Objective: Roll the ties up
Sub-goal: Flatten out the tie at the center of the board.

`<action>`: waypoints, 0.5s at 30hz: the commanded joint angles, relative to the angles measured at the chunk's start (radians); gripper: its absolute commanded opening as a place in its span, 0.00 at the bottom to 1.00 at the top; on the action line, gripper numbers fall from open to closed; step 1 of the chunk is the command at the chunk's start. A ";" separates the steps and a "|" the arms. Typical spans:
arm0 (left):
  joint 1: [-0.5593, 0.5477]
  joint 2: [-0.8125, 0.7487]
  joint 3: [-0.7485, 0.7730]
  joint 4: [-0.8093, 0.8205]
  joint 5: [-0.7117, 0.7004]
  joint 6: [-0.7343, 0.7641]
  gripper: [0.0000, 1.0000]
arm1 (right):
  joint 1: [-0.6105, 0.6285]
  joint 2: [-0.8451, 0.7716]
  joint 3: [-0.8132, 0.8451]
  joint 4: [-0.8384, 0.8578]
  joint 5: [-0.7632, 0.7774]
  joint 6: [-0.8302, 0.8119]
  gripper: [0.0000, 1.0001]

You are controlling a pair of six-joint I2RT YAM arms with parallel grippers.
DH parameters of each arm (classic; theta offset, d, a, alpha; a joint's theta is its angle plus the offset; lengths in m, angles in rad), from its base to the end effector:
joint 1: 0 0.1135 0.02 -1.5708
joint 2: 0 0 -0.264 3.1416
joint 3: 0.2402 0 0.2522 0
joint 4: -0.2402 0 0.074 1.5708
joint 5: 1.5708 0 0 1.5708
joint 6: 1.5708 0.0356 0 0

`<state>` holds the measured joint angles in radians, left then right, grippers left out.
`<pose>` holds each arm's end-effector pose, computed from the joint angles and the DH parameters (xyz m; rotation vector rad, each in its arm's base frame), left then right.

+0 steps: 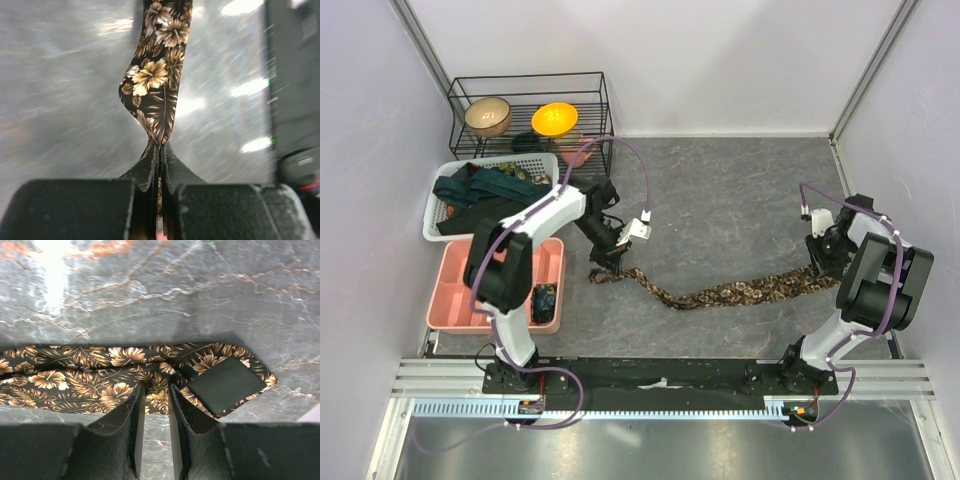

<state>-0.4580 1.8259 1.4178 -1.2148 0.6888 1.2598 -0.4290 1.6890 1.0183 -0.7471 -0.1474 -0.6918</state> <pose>0.2860 -0.1662 0.2255 2.0779 1.8271 -0.9419 0.2722 -0.1188 0.1625 -0.4008 2.9059 0.0639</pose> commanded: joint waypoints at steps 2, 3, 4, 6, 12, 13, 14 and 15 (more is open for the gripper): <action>0.028 0.194 0.030 -0.324 0.245 -0.227 0.02 | -0.013 0.038 0.034 -0.005 0.046 -0.031 0.31; 0.027 0.217 0.032 -0.324 0.268 -0.249 0.02 | -0.014 0.041 0.035 -0.005 0.054 -0.032 0.31; 0.035 0.231 0.032 -0.324 0.279 -0.260 0.02 | -0.016 0.044 0.039 -0.006 0.058 -0.035 0.31; 0.041 0.278 0.026 -0.324 0.275 -0.267 0.02 | -0.028 0.054 0.046 -0.006 0.072 -0.041 0.31; 0.166 0.392 0.119 -0.282 0.246 -0.367 0.02 | -0.047 0.074 0.063 0.005 0.091 -0.055 0.30; 0.186 0.401 0.142 -0.264 0.227 -0.410 0.03 | -0.047 0.075 0.063 0.008 0.091 -0.055 0.30; 0.193 0.406 0.150 -0.229 0.206 -0.425 0.08 | -0.047 0.077 0.062 0.008 0.086 -0.054 0.30; 0.194 0.409 0.156 -0.224 0.165 -0.433 0.11 | -0.047 0.078 0.062 0.006 0.083 -0.051 0.30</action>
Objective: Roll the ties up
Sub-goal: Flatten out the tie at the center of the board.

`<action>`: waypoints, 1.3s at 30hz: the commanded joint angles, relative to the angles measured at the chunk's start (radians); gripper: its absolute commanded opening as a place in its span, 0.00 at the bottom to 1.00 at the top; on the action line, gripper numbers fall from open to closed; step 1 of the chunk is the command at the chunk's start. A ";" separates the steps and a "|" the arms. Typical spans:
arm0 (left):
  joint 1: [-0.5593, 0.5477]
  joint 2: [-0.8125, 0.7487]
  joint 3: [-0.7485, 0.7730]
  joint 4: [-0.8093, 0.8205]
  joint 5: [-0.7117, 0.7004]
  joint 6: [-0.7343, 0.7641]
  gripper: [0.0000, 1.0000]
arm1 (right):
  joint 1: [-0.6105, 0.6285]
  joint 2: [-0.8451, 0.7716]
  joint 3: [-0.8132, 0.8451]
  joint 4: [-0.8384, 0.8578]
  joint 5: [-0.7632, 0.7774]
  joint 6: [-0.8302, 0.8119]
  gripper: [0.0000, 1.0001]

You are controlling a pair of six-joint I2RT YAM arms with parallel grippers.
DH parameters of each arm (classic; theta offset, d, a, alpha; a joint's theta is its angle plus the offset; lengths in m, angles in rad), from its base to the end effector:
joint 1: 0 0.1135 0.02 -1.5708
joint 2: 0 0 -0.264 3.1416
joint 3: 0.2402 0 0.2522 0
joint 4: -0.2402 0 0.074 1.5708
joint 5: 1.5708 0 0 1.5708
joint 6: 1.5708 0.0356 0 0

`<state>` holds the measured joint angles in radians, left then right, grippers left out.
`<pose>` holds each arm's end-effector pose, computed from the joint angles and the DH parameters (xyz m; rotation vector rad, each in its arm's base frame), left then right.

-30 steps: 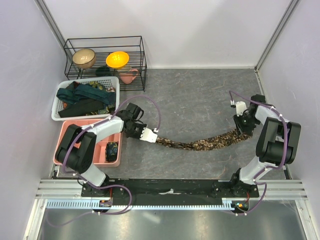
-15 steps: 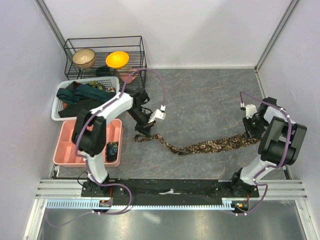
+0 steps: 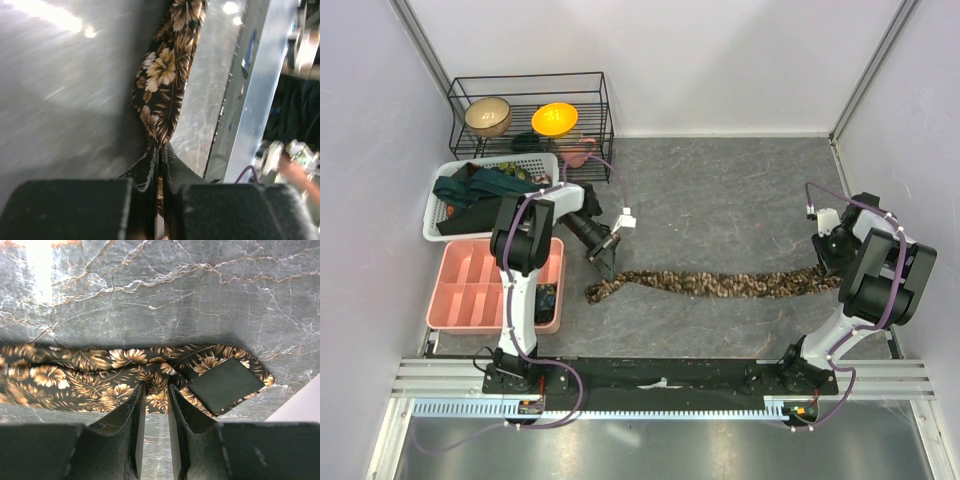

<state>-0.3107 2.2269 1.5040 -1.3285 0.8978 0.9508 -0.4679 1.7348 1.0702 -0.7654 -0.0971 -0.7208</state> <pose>0.3342 -0.1366 0.1203 -1.3011 -2.3083 1.4061 0.2767 -0.1360 0.1618 -0.3847 2.9457 0.0023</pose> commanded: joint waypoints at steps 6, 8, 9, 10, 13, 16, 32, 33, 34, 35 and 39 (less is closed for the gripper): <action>0.056 -0.061 0.093 -0.074 -0.129 -0.087 0.54 | -0.009 0.017 0.013 -0.005 -0.022 -0.025 0.31; 0.071 -0.136 0.107 0.007 -0.148 -0.106 0.59 | -0.008 0.006 0.013 -0.015 -0.047 -0.025 0.31; 0.088 -0.165 0.111 0.038 -0.152 -0.125 0.61 | -0.009 0.000 0.011 -0.018 -0.052 -0.026 0.32; 0.094 -0.197 0.111 0.090 -0.161 -0.142 0.63 | -0.008 -0.006 0.013 -0.021 -0.056 -0.028 0.33; 0.093 -0.416 0.012 0.363 -0.232 -0.198 0.73 | -0.009 -0.029 0.025 -0.038 -0.087 -0.031 0.36; 0.082 -0.623 -0.106 0.619 -0.318 -0.233 0.81 | -0.008 -0.058 0.051 -0.067 -0.136 -0.034 0.44; -0.263 -0.676 -0.364 0.595 -0.578 0.048 0.82 | -0.060 -0.064 0.113 -0.147 -0.119 -0.032 0.48; -0.278 -0.665 -0.389 0.589 -0.594 0.051 0.82 | -0.070 -0.037 0.112 -0.141 -0.115 -0.029 0.45; -0.280 -0.638 -0.396 0.589 -0.617 0.054 0.84 | -0.080 -0.024 0.108 -0.135 -0.109 -0.028 0.44; -0.280 -0.622 -0.401 0.598 -0.626 0.055 0.85 | -0.089 -0.012 0.106 -0.115 -0.102 -0.026 0.43; -0.286 -0.563 -0.418 0.664 -0.639 0.062 0.90 | -0.095 0.041 0.079 -0.061 -0.096 -0.016 0.37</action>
<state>-0.6018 1.6287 1.0863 -0.7311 0.3309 0.9398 -0.5579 1.7332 1.1717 -0.8776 -0.2138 -0.7498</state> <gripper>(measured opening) 0.882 0.397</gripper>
